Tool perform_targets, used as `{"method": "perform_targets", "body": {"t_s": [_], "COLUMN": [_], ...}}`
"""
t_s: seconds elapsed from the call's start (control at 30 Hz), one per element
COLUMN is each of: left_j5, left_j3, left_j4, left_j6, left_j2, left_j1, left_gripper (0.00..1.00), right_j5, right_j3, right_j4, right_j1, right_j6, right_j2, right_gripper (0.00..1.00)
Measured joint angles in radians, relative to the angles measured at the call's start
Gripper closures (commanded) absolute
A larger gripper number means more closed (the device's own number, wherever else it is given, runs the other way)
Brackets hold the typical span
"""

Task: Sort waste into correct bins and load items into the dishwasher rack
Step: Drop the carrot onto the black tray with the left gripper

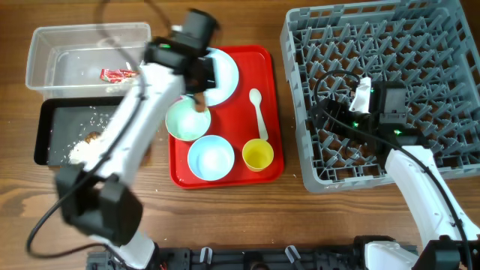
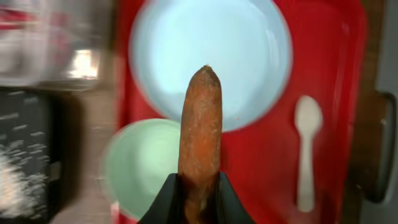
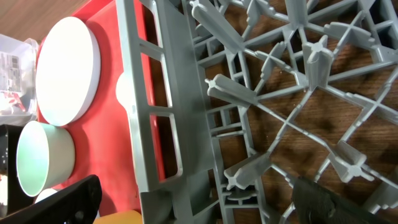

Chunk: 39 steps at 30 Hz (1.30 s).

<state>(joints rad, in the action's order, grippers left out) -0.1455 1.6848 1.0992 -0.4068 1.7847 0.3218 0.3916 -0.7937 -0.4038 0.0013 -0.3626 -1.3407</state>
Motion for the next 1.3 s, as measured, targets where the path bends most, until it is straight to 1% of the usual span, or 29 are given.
{"method": "perform_targets", "body": {"t_s": [0.07,0.2,0.27,0.33,0.4,0.47,0.57,0.67,0.77,0.83,0.87,0.93,0.97,1.0,1.03,1.1,1.13,1.3], "left_j5": [-0.012,-0.058,-0.062,-0.068,-0.068,-0.073,-0.075,-0.074,-0.073,-0.071,-0.071,-0.07,-0.07,-0.07,-0.068,-0.06,-0.054,-0.029], "left_j3": [0.001,0.004,-0.008,-0.06,-0.117,-0.208,-0.363,-0.501,-0.615,-0.669,-0.689,-0.71,-0.716,-0.717,-0.717,-0.717,-0.717,-0.679], "left_j4": [0.026,0.071,0.069,0.059,0.035,-0.019,-0.19,-0.343,-0.481,-0.546,-0.562,-0.568,-0.569,-0.57,-0.57,-0.575,-0.576,-0.512], "left_j6": [0.002,0.001,-0.01,-0.043,-0.084,-0.142,-0.255,-0.34,-0.408,-0.428,-0.436,-0.445,-0.451,-0.457,-0.452,-0.441,-0.433,-0.362], "left_j2": [-0.035,-0.076,-0.076,-0.076,-0.076,-0.076,-0.076,-0.075,-0.074,-0.074,-0.074,-0.074,-0.074,-0.074,-0.074,-0.074,-0.075,-0.139], "left_j1": [-0.079,-0.337,-0.424,-0.541,-0.613,-0.69,-0.742,-0.751,-0.751,-0.751,-0.751,-0.751,-0.751,-0.751,-0.751,-0.751,-0.751,-0.751], "left_gripper": [0.96,0.96,0.96,0.96,0.96,0.96,0.96,0.94,0.94,0.93,0.91,0.81,0.69,0.6,0.47,0.41,0.39,0.39], "right_j5": [0.0,0.0,0.0,0.0,0.0,0.0,0.0,0.0,0.0,0.0,0.0,0.0,0.0,0.0,0.0,0.0,0.0,0.0], "right_j3": [0.0,0.0,0.0,0.0,0.0,0.0,0.0,0.0,0.0,0.0,0.0,0.0,0.0,0.0,0.0,0.0,0.0,0.0], "right_j4": [0.0,0.0,0.0,0.0,0.0,0.001,0.009,0.009,0.008,0.008,0.008,0.008,0.008,0.008,0.008,0.008,0.007,0.0], "right_j1": [0.0,0.0,0.0,0.0,0.0,0.0,0.0,0.0,0.0,0.0,0.0,0.0,0.0,0.0,0.0,0.0,0.0,0.0], "right_j6": [0.0,0.0,0.0,0.0,0.0,0.0,0.0,0.0,0.0,0.0,0.0,0.0,0.0,0.0,0.0,0.0,0.0,0.0], "right_j2": [0.0,0.0,0.0,0.0,0.0,0.0,0.0,0.0,0.0,0.0,0.0,0.0,0.0,0.0,0.0,0.0,0.0,0.0], "right_gripper": [0.0,0.0,0.0,0.0,0.0,0.0,0.0,0.0,0.0,0.0,0.0,0.0,0.0,0.0,0.0,0.0,0.0,0.0]}}
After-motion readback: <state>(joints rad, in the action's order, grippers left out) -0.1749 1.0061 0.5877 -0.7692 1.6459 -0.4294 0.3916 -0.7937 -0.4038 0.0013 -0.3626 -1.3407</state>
